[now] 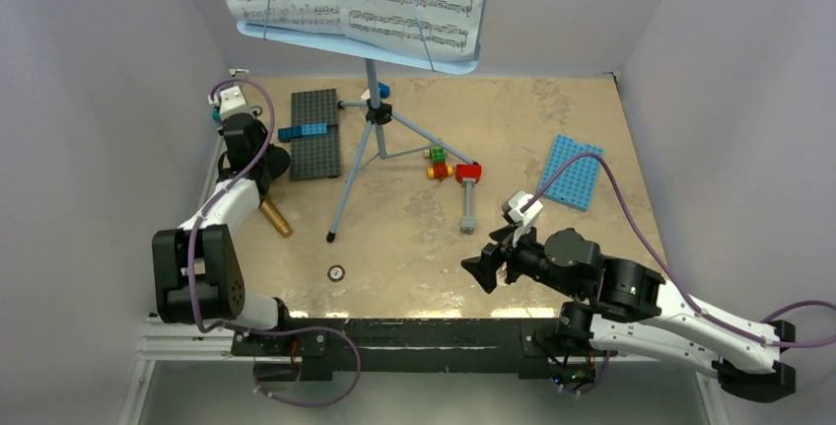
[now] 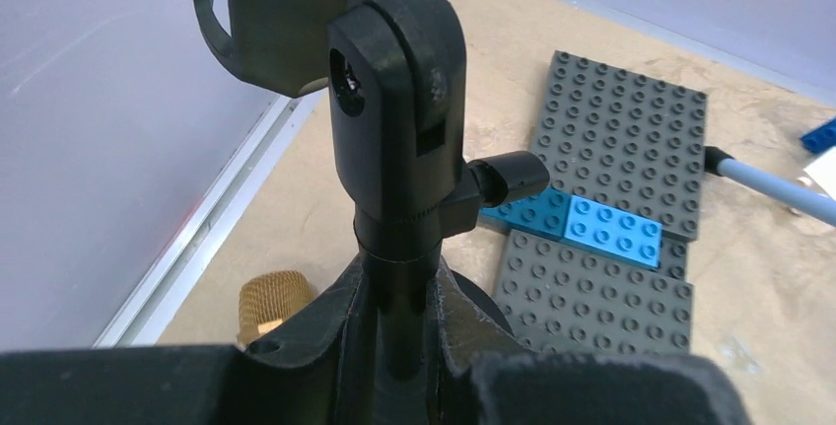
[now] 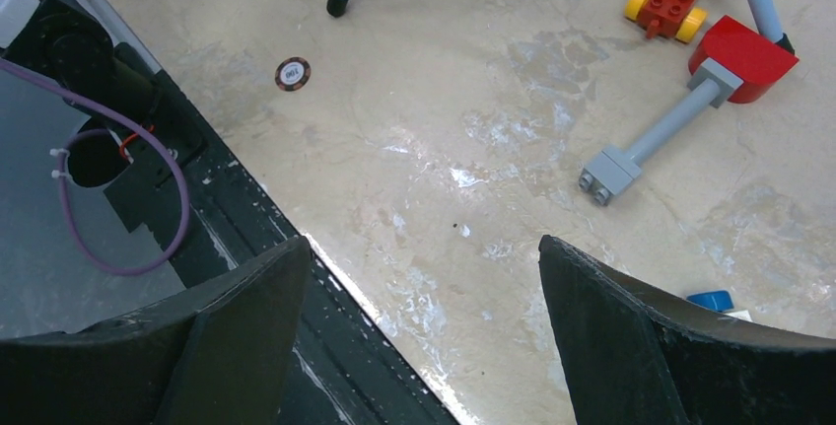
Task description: Pack up the instrument practice props
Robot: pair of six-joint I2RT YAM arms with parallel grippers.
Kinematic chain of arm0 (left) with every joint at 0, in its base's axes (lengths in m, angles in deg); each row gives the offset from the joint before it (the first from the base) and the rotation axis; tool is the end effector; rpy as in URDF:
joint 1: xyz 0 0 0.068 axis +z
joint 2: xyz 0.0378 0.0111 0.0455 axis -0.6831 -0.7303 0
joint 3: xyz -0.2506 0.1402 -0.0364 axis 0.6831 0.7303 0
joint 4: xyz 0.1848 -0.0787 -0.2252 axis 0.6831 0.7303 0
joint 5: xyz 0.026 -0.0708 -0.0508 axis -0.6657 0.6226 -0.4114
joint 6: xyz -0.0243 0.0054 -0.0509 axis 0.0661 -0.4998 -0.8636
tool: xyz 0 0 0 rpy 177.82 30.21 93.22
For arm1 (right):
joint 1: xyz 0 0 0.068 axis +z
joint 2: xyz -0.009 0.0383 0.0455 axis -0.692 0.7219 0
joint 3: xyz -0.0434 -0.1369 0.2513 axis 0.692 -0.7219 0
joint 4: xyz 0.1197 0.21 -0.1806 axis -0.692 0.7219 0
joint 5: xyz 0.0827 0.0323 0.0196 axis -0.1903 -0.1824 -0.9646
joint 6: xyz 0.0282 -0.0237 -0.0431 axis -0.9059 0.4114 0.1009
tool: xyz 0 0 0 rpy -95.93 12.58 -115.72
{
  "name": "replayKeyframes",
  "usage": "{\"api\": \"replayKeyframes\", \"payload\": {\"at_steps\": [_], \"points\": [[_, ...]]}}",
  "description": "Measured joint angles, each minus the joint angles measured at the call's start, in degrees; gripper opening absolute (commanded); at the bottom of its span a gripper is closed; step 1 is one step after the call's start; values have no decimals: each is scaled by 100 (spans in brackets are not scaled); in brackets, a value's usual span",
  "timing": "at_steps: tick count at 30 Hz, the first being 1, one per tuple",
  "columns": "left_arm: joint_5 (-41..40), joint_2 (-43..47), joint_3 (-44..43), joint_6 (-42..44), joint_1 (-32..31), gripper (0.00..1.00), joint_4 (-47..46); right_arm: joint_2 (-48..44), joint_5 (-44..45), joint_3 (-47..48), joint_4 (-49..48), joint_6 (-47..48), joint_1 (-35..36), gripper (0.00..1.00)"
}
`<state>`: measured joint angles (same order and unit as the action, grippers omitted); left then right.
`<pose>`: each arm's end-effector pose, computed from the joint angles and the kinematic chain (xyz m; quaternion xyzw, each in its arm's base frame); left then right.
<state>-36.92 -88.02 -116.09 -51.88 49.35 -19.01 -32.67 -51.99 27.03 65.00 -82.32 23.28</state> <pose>0.3489 0.0508 0.2453 -0.2243 0.7755 0.0958 0.5824 0.0706 0.1396 0.3265 -0.2607 0.7755 0.3045 0.4877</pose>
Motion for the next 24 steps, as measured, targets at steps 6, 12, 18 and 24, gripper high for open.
{"api": "replayKeyframes", "payload": {"at_steps": [6, 12, 18, 24], "points": [[197, -726, -74, 254, 160, 0, -560, 197, 0, 0, -166, 186, 0, 89], [286, -1196, -149, 417, 173, 0, -935, 494, 0, 0, -289, 321, 0, 90], [343, -1333, -380, 485, 203, 0, -990, 828, 0, 22, -422, 393, 0, 90], [358, -1521, -809, 498, 203, 1, -697, 990, 0, 44, -492, 452, 0, 90]]}}
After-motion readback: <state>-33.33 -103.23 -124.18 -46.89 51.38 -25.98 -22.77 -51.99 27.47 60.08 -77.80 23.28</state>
